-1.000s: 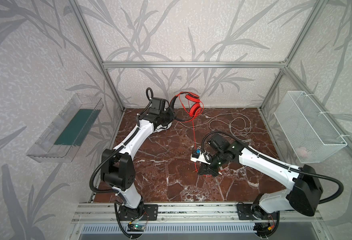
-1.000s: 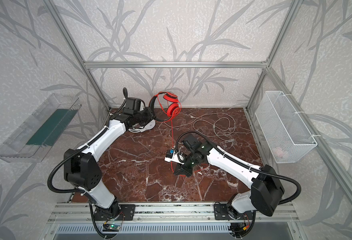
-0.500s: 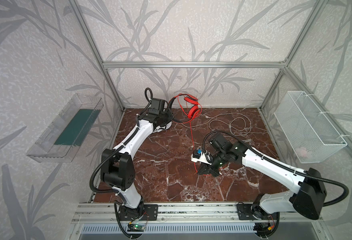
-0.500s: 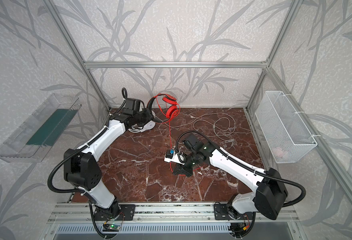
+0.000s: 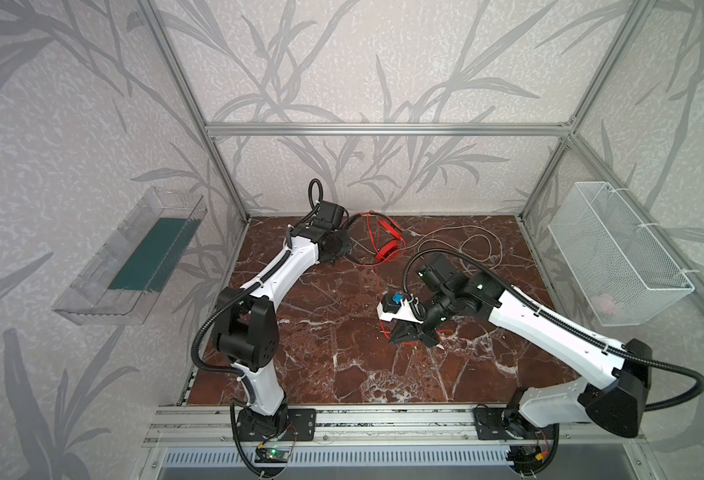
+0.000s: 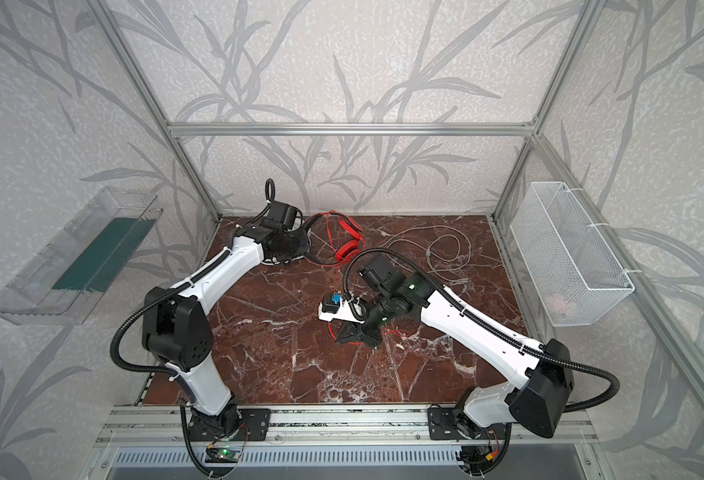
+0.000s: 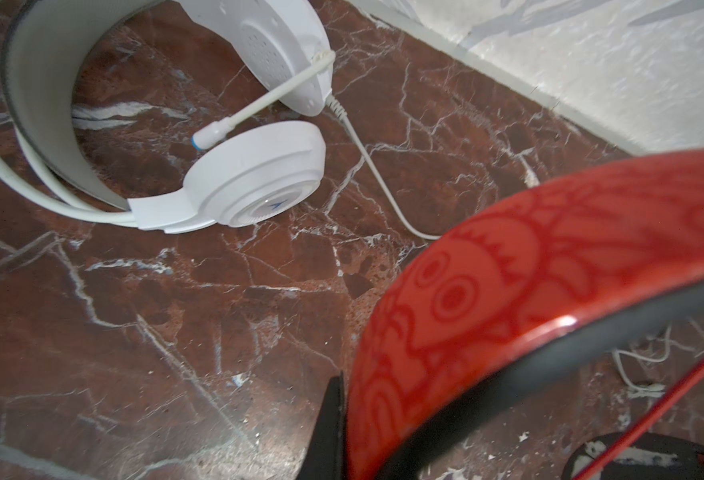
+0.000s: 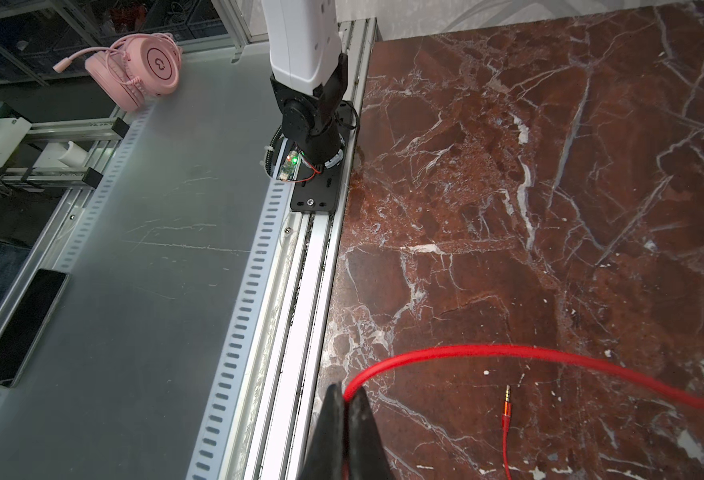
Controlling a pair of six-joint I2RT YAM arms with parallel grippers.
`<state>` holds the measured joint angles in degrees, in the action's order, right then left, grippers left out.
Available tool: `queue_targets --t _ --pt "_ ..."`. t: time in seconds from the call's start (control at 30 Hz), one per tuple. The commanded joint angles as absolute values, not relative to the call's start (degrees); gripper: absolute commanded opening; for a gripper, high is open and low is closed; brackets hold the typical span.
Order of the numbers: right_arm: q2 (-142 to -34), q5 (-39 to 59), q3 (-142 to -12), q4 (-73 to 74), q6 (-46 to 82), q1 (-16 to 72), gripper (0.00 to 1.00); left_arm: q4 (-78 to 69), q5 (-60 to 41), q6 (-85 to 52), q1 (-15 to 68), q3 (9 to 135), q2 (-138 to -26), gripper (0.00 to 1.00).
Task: Wrap the headphones
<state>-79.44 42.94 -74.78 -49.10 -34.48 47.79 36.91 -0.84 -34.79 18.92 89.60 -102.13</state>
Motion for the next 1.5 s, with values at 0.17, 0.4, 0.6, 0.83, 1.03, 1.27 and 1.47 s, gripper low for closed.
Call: queue_targets --t 0.17,0.4,0.6,0.83,1.03,1.27,1.47 --pt "-79.53 39.31 -80.73 -54.43 -40.08 44.09 0.00 43.30 5.00 -22.25 20.96 95.01 -103.05 0.00" --pt "-81.15 38.44 -84.89 -54.47 -43.01 40.83 0.00 47.06 8.07 -16.55 22.15 95.97 -104.45 0.00" --pt "-83.20 38.35 -87.67 -53.31 -43.42 40.00 0.00 47.33 5.55 -15.31 22.58 95.81 -105.24 0.00" --pt "-84.67 34.81 -88.64 -49.77 -43.30 36.43 0.00 47.10 4.57 -9.98 23.37 94.10 -104.60 0.00" --pt "-86.03 30.83 -88.08 -43.61 -42.58 33.21 0.00 43.23 0.60 -6.22 24.16 90.49 -101.39 0.00" --pt "-89.89 29.08 -89.70 -38.83 -38.89 29.19 0.00 41.09 -2.28 -4.55 24.34 87.40 -98.60 0.00" --pt "-94.04 27.72 -89.91 -35.74 -34.57 27.95 0.00 40.68 -5.80 -3.89 24.43 85.95 -96.96 0.00"
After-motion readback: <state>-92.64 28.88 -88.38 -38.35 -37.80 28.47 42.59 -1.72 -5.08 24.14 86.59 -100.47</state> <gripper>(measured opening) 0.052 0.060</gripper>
